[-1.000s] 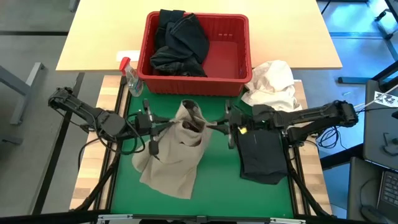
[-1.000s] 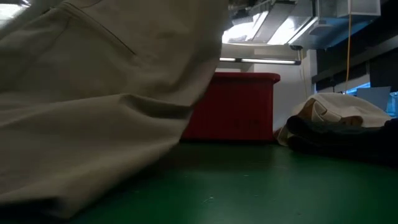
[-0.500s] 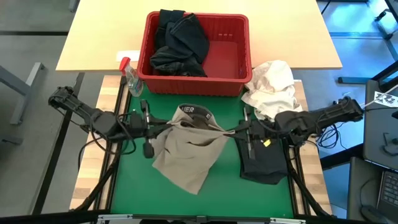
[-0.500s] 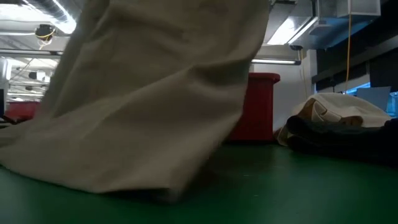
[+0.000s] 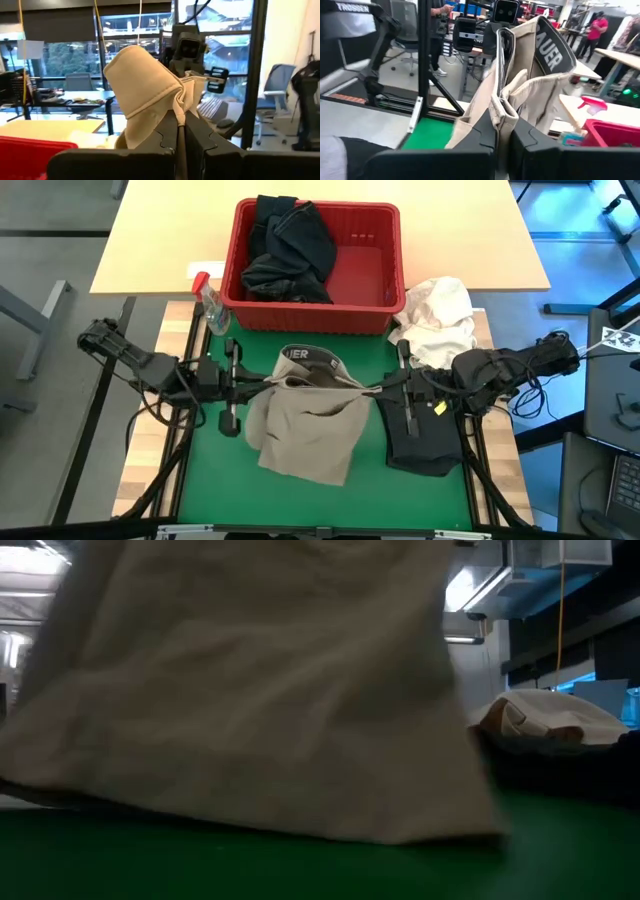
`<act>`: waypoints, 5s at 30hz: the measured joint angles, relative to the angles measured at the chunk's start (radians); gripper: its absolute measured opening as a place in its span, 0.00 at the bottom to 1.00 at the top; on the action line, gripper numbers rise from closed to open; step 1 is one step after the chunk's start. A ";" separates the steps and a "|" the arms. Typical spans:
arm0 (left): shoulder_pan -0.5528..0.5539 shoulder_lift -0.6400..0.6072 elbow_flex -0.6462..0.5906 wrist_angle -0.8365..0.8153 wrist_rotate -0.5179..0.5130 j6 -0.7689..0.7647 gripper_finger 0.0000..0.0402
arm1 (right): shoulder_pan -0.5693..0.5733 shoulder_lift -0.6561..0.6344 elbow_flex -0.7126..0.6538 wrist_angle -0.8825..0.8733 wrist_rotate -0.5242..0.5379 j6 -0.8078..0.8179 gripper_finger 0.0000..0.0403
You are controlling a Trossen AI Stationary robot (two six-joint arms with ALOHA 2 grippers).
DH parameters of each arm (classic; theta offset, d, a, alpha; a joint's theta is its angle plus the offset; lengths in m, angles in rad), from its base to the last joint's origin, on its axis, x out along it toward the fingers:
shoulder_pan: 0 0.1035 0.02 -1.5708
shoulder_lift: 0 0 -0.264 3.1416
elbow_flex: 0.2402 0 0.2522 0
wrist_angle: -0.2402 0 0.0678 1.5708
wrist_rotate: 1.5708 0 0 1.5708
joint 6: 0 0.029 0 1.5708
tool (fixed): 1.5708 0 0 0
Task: Fold Laundry from Bin
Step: Fold the brown shorts
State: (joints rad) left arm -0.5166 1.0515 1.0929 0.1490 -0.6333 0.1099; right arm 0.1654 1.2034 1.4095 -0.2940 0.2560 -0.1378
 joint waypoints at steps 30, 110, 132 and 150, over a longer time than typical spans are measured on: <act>0.182 0.015 -0.198 -0.167 -0.245 -0.304 0.01 | -0.245 0.124 -0.102 -0.302 0.032 0.221 0.04; 0.546 0.096 -0.510 -0.310 0.309 -0.558 0.43 | -0.389 0.387 -0.389 0.016 -0.222 0.029 0.52; 0.851 0.257 -0.583 -0.310 0.625 -0.717 0.43 | -0.349 0.420 -0.390 0.162 -0.230 0.074 0.52; 0.848 0.252 -0.582 -0.224 0.862 -0.605 0.05 | -0.349 0.420 -0.390 0.161 -0.220 0.058 0.52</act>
State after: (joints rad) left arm 0.3309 1.3036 0.5112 -0.0745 0.2291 -0.4951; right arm -0.1833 1.6234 1.0191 -0.1332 0.0360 -0.0803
